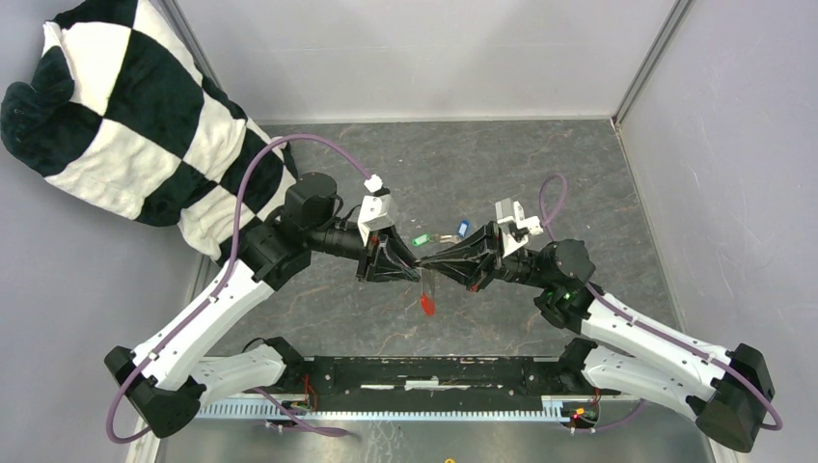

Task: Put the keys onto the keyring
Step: Adjust the keyring.

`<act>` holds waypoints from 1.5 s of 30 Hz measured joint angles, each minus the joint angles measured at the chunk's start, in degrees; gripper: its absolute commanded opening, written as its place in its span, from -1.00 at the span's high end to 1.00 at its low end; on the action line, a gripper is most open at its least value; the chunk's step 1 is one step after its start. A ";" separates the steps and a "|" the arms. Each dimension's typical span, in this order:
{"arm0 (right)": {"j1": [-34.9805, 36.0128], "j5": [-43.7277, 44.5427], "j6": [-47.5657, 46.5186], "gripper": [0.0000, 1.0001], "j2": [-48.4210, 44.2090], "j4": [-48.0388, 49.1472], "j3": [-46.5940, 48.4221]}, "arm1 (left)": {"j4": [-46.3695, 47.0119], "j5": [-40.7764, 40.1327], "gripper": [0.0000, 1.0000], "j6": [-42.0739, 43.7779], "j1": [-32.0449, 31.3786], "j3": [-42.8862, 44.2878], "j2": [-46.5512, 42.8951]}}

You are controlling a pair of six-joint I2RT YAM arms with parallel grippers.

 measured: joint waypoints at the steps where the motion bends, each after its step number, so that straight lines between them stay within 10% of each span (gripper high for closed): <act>1: 0.00 0.17 0.17 0.99 0.00 0.79 -0.35 | 0.52 0.00 0.25 -0.55 0.00 -0.22 0.00; 26: 0.02 4.76 2.32 0.99 -0.94 6.75 -4.28 | 4.02 -8.50 -0.14 -2.73 -0.07 -2.91 -4.90; 45: 0.00 4.74 3.10 0.99 0.28 7.78 -4.28 | 6.78 -9.18 0.25 -2.75 -0.37 -3.19 -3.50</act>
